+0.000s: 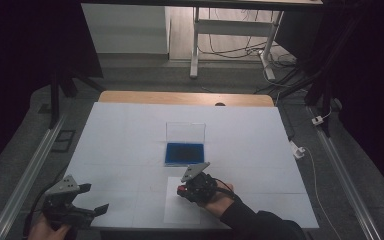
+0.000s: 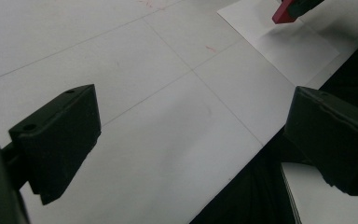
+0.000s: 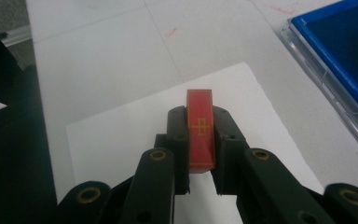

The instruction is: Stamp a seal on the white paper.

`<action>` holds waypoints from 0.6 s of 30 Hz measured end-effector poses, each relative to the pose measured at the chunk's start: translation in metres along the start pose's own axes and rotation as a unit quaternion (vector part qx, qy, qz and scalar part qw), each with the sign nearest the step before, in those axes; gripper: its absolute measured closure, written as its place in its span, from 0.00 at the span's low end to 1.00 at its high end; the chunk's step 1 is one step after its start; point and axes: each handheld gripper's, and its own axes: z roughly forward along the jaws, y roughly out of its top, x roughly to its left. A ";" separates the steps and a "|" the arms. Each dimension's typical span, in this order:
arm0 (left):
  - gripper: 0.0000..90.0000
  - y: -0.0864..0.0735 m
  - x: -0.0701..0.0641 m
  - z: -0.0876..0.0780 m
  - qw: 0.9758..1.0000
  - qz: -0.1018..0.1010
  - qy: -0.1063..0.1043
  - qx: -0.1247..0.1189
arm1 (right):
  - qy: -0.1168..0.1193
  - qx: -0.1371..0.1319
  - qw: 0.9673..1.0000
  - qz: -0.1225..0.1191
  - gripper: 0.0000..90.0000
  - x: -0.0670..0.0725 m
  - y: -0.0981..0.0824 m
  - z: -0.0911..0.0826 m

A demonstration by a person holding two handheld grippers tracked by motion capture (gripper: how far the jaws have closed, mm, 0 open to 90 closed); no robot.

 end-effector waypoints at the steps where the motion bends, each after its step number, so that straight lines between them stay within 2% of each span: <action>1: 0.04 0.000 0.000 0.000 1.000 0.000 0.000 0.000 | -0.001 0.003 1.000 -0.001 0.88 0.000 0.000 0.001; 17: 0.04 0.000 0.000 0.000 1.000 0.001 0.000 0.001 | -0.011 0.013 1.000 -0.010 0.88 -0.003 -0.006 0.009; 18: 0.04 0.000 0.000 0.000 1.000 0.002 0.000 0.001 | -0.011 0.020 1.000 -0.013 0.88 -0.003 -0.007 0.011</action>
